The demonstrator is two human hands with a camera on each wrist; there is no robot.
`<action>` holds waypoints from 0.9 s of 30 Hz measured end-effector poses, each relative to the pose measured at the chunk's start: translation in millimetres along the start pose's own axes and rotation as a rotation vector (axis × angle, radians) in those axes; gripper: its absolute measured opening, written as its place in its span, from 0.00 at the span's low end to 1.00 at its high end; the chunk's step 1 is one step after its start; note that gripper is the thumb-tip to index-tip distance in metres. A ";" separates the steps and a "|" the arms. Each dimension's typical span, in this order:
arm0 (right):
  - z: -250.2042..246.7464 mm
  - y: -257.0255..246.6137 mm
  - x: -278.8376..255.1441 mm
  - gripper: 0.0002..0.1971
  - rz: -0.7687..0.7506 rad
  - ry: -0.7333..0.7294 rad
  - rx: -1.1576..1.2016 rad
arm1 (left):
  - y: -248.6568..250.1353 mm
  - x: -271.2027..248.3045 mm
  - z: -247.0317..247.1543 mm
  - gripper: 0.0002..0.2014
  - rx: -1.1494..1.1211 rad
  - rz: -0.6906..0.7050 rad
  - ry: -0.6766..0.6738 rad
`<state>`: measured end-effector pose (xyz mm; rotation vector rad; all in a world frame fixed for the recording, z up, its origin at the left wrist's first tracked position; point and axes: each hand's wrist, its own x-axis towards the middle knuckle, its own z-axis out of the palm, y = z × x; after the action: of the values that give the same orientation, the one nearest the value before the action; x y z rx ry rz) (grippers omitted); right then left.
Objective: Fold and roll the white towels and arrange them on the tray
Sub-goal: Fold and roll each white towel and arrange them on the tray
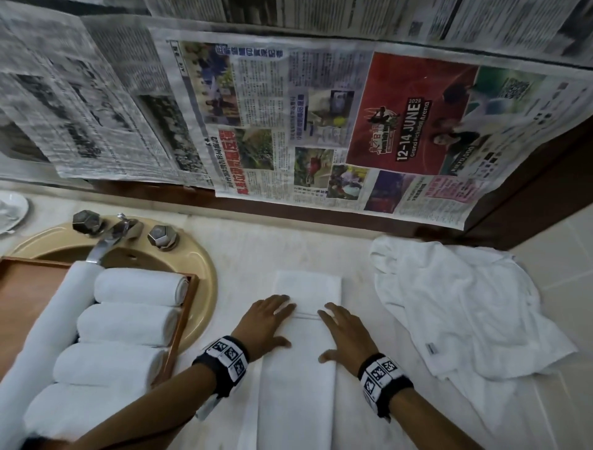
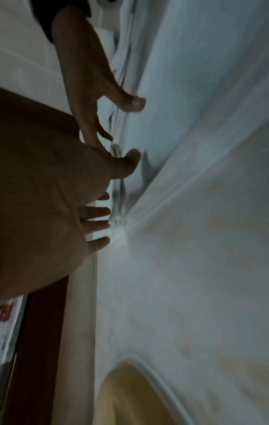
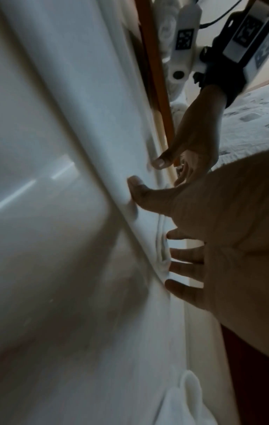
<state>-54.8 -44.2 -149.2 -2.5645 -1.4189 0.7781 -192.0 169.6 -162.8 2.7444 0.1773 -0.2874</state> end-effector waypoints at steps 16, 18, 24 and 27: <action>-48.7 36.3 93.0 0.51 0.100 -0.005 0.090 | -38.8 98.3 -41.5 0.42 0.094 -0.043 -0.182; -58.4 40.2 107.2 0.51 0.113 -0.021 0.082 | -44.2 113.5 -45.6 0.42 0.094 -0.059 -0.188; -74.4 42.9 131.5 0.44 0.146 -0.001 0.085 | -49.8 139.0 -55.8 0.38 0.134 -0.096 -0.203; -72.5 31.1 121.4 0.39 0.141 0.044 -0.001 | -35.2 128.0 -51.1 0.35 0.145 -0.116 -0.134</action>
<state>56.4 48.3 -143.3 -2.6886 -1.2375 0.7340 -64.3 232.1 -157.2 2.8495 0.2910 -0.5335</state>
